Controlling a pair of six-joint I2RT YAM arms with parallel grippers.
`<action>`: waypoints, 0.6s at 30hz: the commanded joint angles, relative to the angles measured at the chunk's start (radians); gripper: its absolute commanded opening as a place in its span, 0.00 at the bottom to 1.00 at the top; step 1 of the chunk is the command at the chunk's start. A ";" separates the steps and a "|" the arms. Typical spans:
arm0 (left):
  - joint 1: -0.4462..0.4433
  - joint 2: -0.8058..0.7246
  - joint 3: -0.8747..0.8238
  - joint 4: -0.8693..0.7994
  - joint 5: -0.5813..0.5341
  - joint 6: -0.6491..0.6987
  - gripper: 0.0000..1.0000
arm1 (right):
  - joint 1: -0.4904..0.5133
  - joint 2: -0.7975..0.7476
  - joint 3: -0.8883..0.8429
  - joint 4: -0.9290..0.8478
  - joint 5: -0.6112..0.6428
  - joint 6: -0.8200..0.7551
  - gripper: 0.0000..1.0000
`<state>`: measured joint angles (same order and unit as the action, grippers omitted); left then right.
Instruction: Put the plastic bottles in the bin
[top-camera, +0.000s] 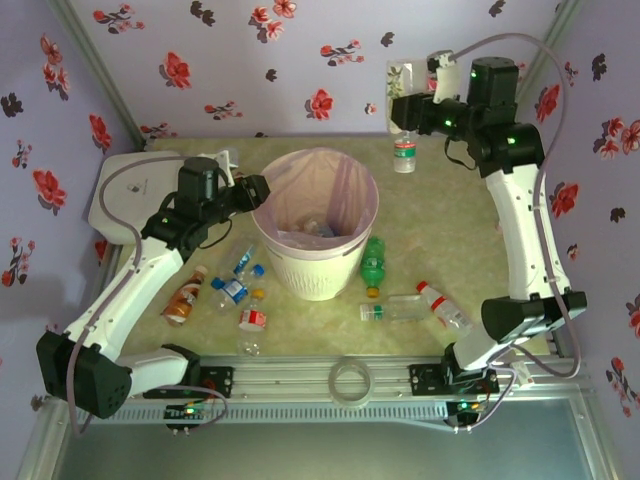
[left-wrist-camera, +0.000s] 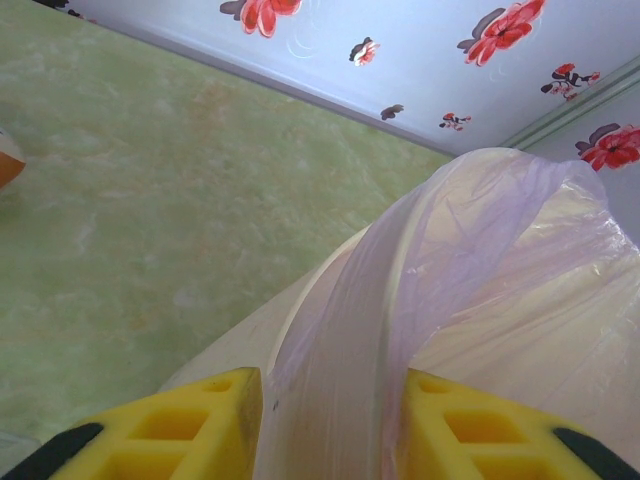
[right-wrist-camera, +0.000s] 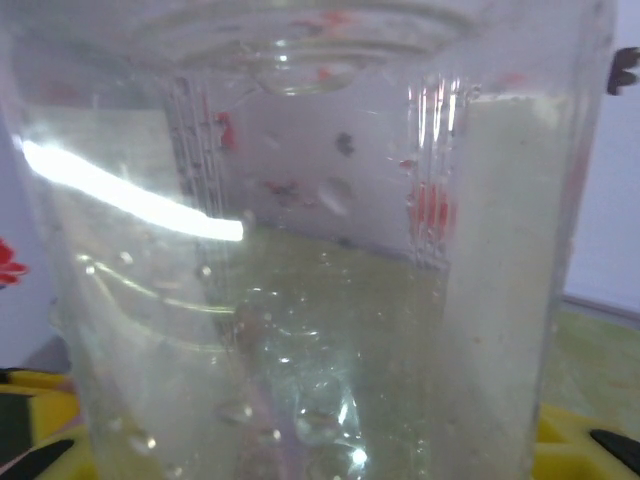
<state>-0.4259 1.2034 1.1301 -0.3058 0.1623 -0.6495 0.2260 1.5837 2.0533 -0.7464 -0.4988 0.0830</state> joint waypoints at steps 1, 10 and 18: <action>0.013 -0.013 -0.024 -0.031 -0.004 0.006 0.39 | 0.107 0.022 0.047 -0.091 -0.018 -0.008 0.00; 0.013 -0.015 -0.020 -0.041 -0.004 0.015 0.39 | 0.368 0.240 0.336 -0.395 0.192 -0.160 0.00; 0.018 -0.010 -0.023 -0.034 -0.004 0.011 0.39 | 0.503 0.373 0.398 -0.493 0.289 -0.205 0.00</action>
<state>-0.4244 1.1988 1.1271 -0.3061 0.1619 -0.6495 0.6998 1.9289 2.4096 -1.1603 -0.2817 -0.0792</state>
